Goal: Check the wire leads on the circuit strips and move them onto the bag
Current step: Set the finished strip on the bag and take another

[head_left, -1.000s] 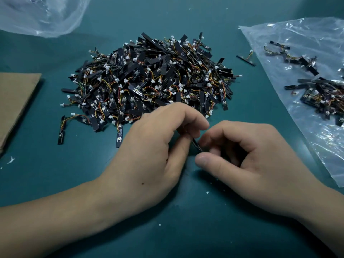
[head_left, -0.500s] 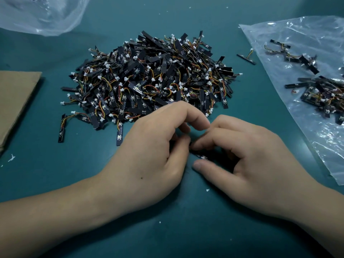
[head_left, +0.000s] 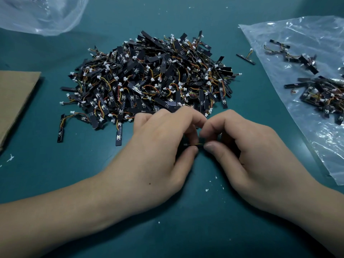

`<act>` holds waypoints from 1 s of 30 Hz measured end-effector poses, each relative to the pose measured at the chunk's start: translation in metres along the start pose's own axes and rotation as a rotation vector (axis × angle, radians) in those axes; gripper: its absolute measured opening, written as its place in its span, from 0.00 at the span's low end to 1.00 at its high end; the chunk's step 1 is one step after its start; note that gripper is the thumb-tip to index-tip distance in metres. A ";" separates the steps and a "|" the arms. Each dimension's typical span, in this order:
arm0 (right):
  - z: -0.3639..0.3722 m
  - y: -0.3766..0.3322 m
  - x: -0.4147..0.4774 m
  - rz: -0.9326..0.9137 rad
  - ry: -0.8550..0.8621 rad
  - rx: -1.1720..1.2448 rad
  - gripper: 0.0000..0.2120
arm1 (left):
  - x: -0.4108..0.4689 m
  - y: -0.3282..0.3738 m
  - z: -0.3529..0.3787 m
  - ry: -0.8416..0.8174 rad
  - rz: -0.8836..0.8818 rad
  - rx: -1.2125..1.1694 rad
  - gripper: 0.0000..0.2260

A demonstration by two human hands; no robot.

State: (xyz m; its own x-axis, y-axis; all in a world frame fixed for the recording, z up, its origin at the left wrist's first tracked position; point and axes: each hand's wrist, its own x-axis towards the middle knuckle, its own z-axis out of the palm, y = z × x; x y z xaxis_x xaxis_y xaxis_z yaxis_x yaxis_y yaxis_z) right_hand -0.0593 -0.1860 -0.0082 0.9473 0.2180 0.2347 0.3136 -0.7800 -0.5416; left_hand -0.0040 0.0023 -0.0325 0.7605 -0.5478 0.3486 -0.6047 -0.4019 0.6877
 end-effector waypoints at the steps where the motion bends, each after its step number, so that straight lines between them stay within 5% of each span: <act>1: 0.000 0.000 0.000 0.005 0.017 0.021 0.09 | 0.000 -0.001 -0.002 -0.007 0.005 0.011 0.18; 10: -0.002 -0.001 0.002 0.037 0.070 0.082 0.06 | 0.003 0.020 -0.023 0.007 -0.086 -0.111 0.14; 15: -0.004 -0.001 0.001 0.062 0.166 0.188 0.07 | 0.005 0.021 -0.026 -0.013 -0.088 -0.067 0.01; 30: -0.005 -0.001 -0.001 0.062 0.059 0.301 0.12 | 0.005 0.026 -0.029 -0.005 -0.112 -0.149 0.04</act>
State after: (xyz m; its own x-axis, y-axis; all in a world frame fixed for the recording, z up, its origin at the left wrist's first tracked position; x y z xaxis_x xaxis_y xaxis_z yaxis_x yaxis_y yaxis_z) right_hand -0.0606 -0.1882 -0.0040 0.9626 0.1346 0.2352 0.2690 -0.5800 -0.7689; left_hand -0.0086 0.0103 0.0053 0.8198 -0.5095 0.2614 -0.4742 -0.3481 0.8087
